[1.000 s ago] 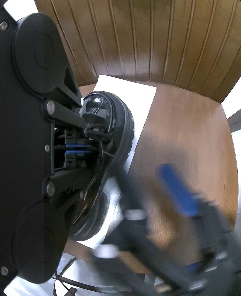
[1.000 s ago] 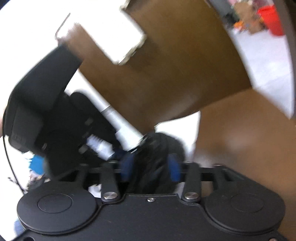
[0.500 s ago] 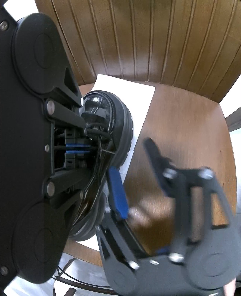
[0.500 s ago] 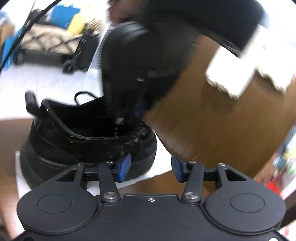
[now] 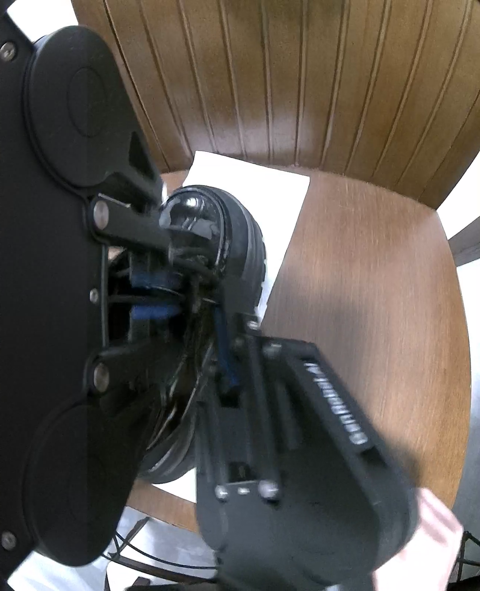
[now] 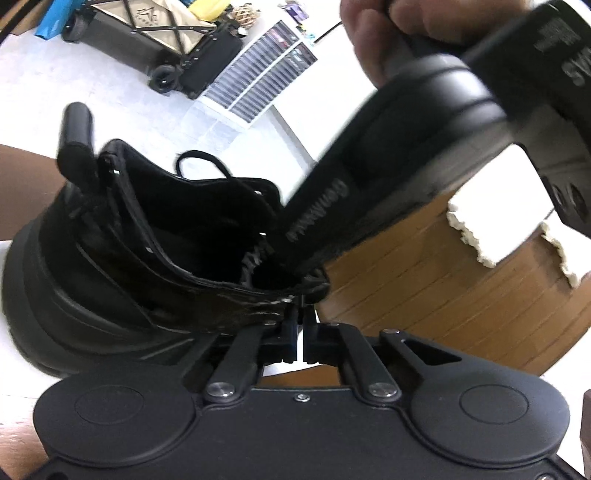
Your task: Lace up shoes with both hands
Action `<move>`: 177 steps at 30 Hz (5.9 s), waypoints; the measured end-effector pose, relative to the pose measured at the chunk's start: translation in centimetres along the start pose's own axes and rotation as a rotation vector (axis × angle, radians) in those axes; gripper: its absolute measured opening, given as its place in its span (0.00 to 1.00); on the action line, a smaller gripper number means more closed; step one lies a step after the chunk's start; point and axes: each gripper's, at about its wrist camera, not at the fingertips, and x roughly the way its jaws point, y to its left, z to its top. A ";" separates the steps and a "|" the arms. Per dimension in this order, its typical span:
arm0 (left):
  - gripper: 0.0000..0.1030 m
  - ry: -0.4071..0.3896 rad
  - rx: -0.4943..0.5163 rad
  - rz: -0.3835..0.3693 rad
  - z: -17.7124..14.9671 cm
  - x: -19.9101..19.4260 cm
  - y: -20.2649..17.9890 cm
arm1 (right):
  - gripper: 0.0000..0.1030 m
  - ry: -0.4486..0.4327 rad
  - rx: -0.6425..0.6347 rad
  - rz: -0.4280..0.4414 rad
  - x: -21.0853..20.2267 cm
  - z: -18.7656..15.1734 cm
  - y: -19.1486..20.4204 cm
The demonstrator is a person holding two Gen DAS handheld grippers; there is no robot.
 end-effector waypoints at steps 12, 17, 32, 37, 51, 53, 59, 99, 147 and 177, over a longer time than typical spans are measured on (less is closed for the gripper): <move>0.90 -0.239 0.342 0.442 -2.3 -5.0 -7.8 | 0.02 0.010 0.047 -0.074 -2.1 -2.3 -1.9; 0.79 -0.237 0.331 0.412 -0.3 -3.2 -9.3 | 0.02 0.016 0.056 -0.118 -3.8 -3.4 -2.8; 0.03 -0.401 -0.188 0.306 -1.0 -3.5 -6.3 | 0.46 0.025 0.866 0.003 -7.6 -8.4 -10.8; 0.03 -0.486 -0.434 0.249 -3.0 -4.3 -5.3 | 0.67 -0.152 1.636 0.167 -8.5 -14.6 -14.6; 0.03 -0.605 -0.554 0.247 -1.9 -5.1 -6.6 | 0.03 -0.272 2.014 0.270 -4.4 -13.6 -11.5; 0.04 -0.611 -0.507 0.264 -1.8 -5.4 -7.6 | 0.03 -0.273 1.992 0.251 -4.7 -13.3 -11.6; 0.72 -0.557 -0.529 0.490 -3.9 -6.1 -10.7 | 0.02 -0.186 1.873 0.146 -5.2 -13.9 -13.3; 0.03 -0.758 -1.121 0.277 -17.5 1.0 -9.4 | 0.03 0.246 -0.195 0.385 3.2 11.4 -5.2; 0.08 -1.090 -1.744 -0.775 -27.4 11.3 -5.0 | 0.03 0.978 -0.309 1.104 14.1 17.3 -3.8; 0.09 -1.074 -1.699 -0.722 -27.1 10.8 -4.7 | 0.03 1.049 -0.347 1.114 17.3 18.3 -2.5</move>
